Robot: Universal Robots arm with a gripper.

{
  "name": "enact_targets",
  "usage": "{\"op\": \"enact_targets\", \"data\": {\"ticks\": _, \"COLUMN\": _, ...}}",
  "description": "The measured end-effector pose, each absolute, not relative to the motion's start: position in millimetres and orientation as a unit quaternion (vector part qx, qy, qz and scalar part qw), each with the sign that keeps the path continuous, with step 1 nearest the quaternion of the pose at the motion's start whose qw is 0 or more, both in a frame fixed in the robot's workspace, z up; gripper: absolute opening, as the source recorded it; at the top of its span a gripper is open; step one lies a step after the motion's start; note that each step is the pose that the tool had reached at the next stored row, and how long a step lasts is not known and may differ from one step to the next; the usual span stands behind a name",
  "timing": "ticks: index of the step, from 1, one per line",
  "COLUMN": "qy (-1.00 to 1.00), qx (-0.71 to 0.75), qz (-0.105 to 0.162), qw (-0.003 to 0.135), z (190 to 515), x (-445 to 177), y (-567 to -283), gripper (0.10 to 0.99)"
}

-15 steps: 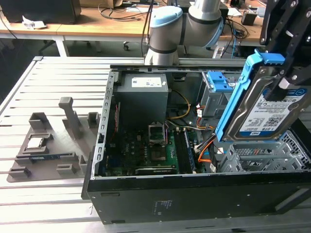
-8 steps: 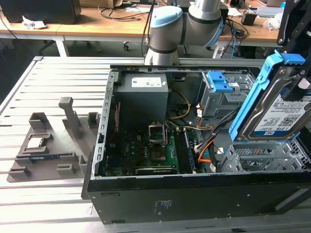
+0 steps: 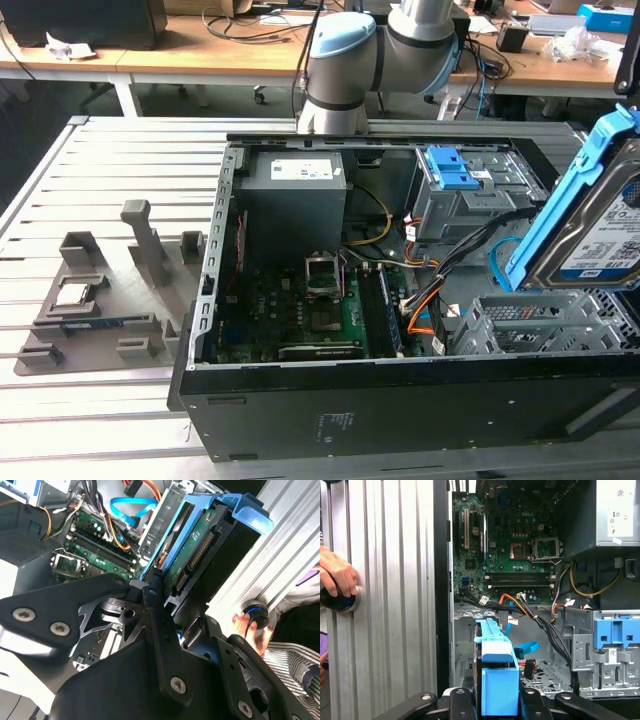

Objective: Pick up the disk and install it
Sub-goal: 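Pick up the disk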

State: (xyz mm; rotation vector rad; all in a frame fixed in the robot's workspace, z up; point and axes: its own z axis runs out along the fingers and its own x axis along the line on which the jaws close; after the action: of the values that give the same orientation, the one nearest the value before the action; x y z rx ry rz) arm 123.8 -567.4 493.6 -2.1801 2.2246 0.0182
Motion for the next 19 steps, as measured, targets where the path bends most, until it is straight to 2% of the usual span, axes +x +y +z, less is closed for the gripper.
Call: {"op": "enact_targets", "data": {"ticks": 19, "qy": 0.714, "qx": -0.700, "qz": 0.005, "qw": 0.012, "z": 484, "x": 150, "y": -567, "gripper": 0.365}}
